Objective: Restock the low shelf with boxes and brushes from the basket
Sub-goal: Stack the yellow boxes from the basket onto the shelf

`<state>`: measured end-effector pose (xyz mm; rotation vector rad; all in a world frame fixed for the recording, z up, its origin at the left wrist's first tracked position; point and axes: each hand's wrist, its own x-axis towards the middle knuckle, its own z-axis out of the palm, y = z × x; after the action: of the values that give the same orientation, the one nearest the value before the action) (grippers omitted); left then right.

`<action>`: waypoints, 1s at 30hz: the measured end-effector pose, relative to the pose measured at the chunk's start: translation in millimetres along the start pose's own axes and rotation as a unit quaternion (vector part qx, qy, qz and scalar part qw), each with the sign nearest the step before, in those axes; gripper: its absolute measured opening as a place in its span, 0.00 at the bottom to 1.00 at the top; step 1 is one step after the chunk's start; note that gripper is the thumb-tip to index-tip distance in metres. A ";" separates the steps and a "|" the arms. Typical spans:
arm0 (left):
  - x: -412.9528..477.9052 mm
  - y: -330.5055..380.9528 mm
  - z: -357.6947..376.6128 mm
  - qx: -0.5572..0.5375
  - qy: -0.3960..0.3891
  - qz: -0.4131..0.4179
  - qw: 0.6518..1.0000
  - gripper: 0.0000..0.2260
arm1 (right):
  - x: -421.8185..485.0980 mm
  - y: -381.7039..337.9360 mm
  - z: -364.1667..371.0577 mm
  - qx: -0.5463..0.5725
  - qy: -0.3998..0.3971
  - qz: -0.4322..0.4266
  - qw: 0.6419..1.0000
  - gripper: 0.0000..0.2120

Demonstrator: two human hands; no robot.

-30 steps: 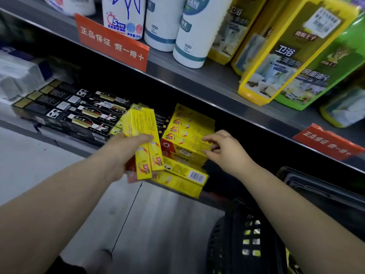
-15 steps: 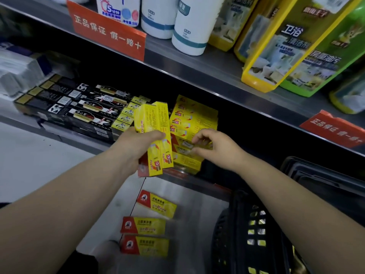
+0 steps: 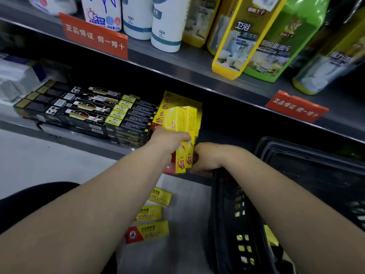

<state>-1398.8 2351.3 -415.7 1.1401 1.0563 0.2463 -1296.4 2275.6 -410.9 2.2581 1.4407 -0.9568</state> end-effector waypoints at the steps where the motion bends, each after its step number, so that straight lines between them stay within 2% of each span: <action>1: -6.3 -2.9 2.9 0.013 -0.002 0.006 1.000 0.23 | -3.3 1.6 2.1 -0.007 0.000 0.008 1.000 0.08; 3: -17.3 -8.2 1.5 0.026 -0.005 0.014 1.000 0.20 | -11.0 5.4 7.6 -0.022 -0.005 0.019 1.000 0.09; 4: -21.4 -8.9 -1.7 0.032 -0.007 0.016 0.999 0.20 | -13.8 8.3 10.1 -0.034 -0.007 0.023 0.999 0.12; 6: -28.7 -7.0 -10.6 0.065 -0.016 0.015 0.998 0.24 | -21.2 12.6 14.1 -0.060 -0.019 0.028 0.998 0.16; 9: -36.1 -3.5 -26.8 0.140 -0.032 0.027 0.989 0.30 | -28.4 12.5 16.0 -0.109 -0.038 0.040 0.993 0.15; 13: -27.4 -11.8 -60.7 0.196 -0.048 0.013 0.979 0.25 | -2.5 -19.1 17.3 -0.138 -0.033 0.009 0.990 0.14; 17: -11.3 -23.4 -100.6 0.226 -0.055 -0.008 0.972 0.21 | 60.8 -63.7 48.6 -0.114 -0.141 -0.009 0.983 0.15; 18: -6.6 -25.8 -108.9 0.235 -0.054 -0.006 0.971 0.21 | 79.9 -66.5 66.1 -0.096 -0.149 -0.001 0.984 0.13; 19: -1.3 -28.3 -116.7 0.241 -0.052 -0.003 0.969 0.21 | 98.7 -66.6 88.0 -0.057 -0.135 0.014 0.989 0.10; 20: 3.8 -30.7 -124.0 0.244 -0.048 0.000 0.969 0.21 | 115.7 -65.6 111.7 -0.003 -0.107 0.041 0.993 0.12; 23: 17.1 -39.7 -145.1 0.244 -0.038 0.006 0.969 0.19 | 148.6 -61.8 177.3 0.124 -0.037 0.143 0.981 0.24; 26: 24.4 -47.2 -160.8 0.221 -0.024 0.004 0.975 0.16 | 165.3 -53.6 223.2 0.105 -0.034 0.170 0.979 0.29; 28: 29.6 -49.1 -165.8 0.210 -0.016 0.003 0.978 0.15 | 169.5 -47.7 236.2 0.075 0.010 0.160 0.984 0.28; 30: 34.3 -49.5 -166.8 0.211 -0.005 0.002 0.978 0.15 | 168.2 -44.9 234.0 0.121 0.062 0.151 0.979 0.24</action>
<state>-1528.2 2454.4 -479.5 1.5205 1.1289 0.0162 -1377.2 2279.3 -691.1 2.6580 1.0251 -0.9491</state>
